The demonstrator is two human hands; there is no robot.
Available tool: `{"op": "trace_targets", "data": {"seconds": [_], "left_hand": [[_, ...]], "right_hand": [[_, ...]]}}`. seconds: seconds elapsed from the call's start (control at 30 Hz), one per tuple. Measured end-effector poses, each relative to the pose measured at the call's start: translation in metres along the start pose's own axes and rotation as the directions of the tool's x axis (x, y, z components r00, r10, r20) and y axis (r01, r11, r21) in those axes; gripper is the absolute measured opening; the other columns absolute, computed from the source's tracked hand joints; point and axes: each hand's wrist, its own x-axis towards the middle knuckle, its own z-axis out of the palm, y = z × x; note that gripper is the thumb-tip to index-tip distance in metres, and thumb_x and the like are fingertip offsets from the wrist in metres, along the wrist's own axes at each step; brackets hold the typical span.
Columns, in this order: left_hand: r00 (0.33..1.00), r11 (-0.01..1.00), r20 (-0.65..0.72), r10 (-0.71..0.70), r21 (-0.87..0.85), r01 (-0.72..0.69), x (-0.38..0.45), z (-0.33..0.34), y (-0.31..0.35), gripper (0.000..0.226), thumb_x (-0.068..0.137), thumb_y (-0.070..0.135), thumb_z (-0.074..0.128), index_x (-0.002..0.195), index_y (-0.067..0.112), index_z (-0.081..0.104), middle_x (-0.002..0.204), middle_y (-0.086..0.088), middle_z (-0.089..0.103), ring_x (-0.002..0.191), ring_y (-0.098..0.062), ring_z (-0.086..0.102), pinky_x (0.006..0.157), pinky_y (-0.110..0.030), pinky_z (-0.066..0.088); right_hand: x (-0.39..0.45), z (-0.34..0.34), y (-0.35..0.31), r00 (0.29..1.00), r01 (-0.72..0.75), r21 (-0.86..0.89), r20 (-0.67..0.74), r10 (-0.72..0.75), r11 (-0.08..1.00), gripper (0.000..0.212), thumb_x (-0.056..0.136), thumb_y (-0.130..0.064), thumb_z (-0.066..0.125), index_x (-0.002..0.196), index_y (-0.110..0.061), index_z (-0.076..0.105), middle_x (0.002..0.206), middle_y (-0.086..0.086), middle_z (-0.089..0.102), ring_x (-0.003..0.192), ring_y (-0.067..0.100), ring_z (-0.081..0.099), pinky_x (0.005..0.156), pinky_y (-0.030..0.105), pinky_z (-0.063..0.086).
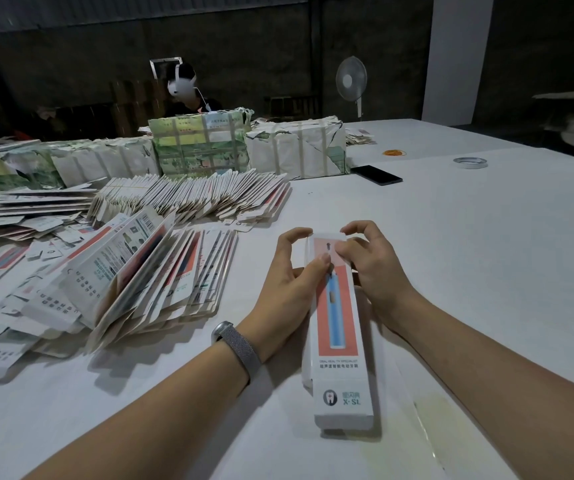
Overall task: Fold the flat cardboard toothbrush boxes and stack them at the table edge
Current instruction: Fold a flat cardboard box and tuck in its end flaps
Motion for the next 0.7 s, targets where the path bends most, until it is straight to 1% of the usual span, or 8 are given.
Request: {"op": "trace_targets", "data": {"seconds": [0.1, 0.2, 0.27, 0.37, 0.43, 0.57, 0.63, 0.7], "left_hand": [[1.000, 1.000, 0.000, -0.004, 0.016, 0.004, 0.0009, -0.0009, -0.0008, 0.033, 0.087, 0.046, 0.063, 0.115, 0.048, 0.046, 0.084, -0.009, 0.076, 0.071, -0.025, 0.075, 0.063, -0.031, 0.059], [1.000, 1.000, 0.002, -0.010, 0.019, 0.010, 0.0005, -0.0018, -0.0005, 0.036, 0.087, 0.046, 0.063, 0.117, 0.047, 0.045, 0.083, -0.008, 0.076, 0.070, -0.024, 0.074, 0.063, -0.030, 0.059], [1.000, 1.000, 0.006, -0.015, 0.025, 0.014, -0.0003, -0.0023, -0.0004, 0.035, 0.090, 0.046, 0.063, 0.119, 0.047, 0.044, 0.083, -0.007, 0.076, 0.071, -0.024, 0.075, 0.064, -0.030, 0.059], [1.000, 1.000, 0.000, -0.007, 0.020, 0.007, -0.0002, -0.0030, -0.0003, 0.030, 0.100, 0.037, 0.060, 0.123, 0.042, 0.042, 0.082, -0.007, 0.076, 0.070, -0.023, 0.074, 0.062, -0.030, 0.059], [1.000, 1.000, -0.005, -0.006, 0.022, 0.006, -0.0001, -0.0032, -0.0002, 0.030, 0.100, 0.035, 0.059, 0.124, 0.041, 0.042, 0.081, -0.007, 0.076, 0.069, -0.023, 0.074, 0.062, -0.029, 0.059], [1.000, 0.999, 0.000, -0.020, 0.041, 0.020, 0.0003, -0.0034, -0.0004, 0.034, 0.095, 0.044, 0.062, 0.122, 0.045, 0.042, 0.083, -0.007, 0.076, 0.071, -0.024, 0.075, 0.063, -0.029, 0.059], [1.000, 0.999, -0.008, -0.016, 0.036, 0.017, 0.0013, -0.0036, -0.0020, 0.034, 0.094, 0.044, 0.062, 0.121, 0.046, 0.042, 0.085, -0.008, 0.076, 0.071, -0.025, 0.075, 0.063, -0.030, 0.059], [1.000, 1.000, -0.023, -0.002, 0.029, 0.002, 0.0026, -0.0036, -0.0042, 0.030, 0.095, 0.044, 0.061, 0.119, 0.048, 0.043, 0.086, -0.009, 0.077, 0.073, -0.025, 0.076, 0.063, -0.030, 0.060]], "right_hand": [[0.0007, -0.0009, -0.0011, 1.000, -0.024, 0.042, 0.009, 0.024, 0.999, 0.008, 0.099, -0.014, 0.053, 0.094, -0.021, 0.051, 0.069, -0.005, 0.067, 0.063, 0.016, 0.065, 0.060, 0.027, 0.058], [0.0008, -0.0023, -0.0008, 0.999, -0.029, 0.062, 0.018, 0.028, 0.998, 0.009, 0.099, -0.015, 0.054, 0.091, -0.019, 0.051, 0.066, -0.007, 0.067, 0.061, 0.014, 0.065, 0.060, 0.026, 0.056], [-0.0001, -0.0023, -0.0003, 1.000, -0.023, 0.059, 0.017, 0.022, 0.998, 0.009, 0.100, -0.017, 0.054, 0.092, -0.020, 0.051, 0.067, -0.006, 0.068, 0.061, 0.015, 0.067, 0.060, 0.025, 0.056], [-0.0010, -0.0002, 0.0009, 1.000, -0.006, 0.029, 0.007, 0.006, 1.000, 0.006, 0.101, -0.022, 0.053, 0.096, -0.022, 0.050, 0.069, -0.009, 0.069, 0.062, 0.016, 0.070, 0.059, 0.023, 0.056], [-0.0006, 0.0006, 0.0015, 1.000, -0.002, 0.015, 0.003, 0.002, 1.000, 0.006, 0.102, -0.024, 0.053, 0.097, -0.023, 0.050, 0.071, -0.009, 0.070, 0.065, 0.017, 0.071, 0.059, 0.023, 0.056], [-0.0004, -0.0012, 0.0013, 1.000, -0.020, 0.038, -0.004, 0.020, 0.999, 0.010, 0.101, -0.027, 0.055, 0.095, -0.021, 0.052, 0.076, -0.004, 0.072, 0.068, 0.023, 0.073, 0.060, 0.028, 0.058], [-0.0014, -0.0004, 0.0004, 1.000, -0.016, 0.047, -0.006, 0.017, 0.999, 0.010, 0.101, -0.028, 0.056, 0.096, -0.020, 0.053, 0.078, -0.001, 0.073, 0.068, 0.023, 0.072, 0.061, 0.031, 0.061], [-0.0017, 0.0012, 0.0000, 0.999, -0.017, 0.033, -0.030, 0.018, 0.999, 0.008, 0.100, -0.030, 0.058, 0.097, -0.023, 0.055, 0.084, 0.002, 0.073, 0.068, 0.021, 0.073, 0.058, 0.028, 0.060]]}}
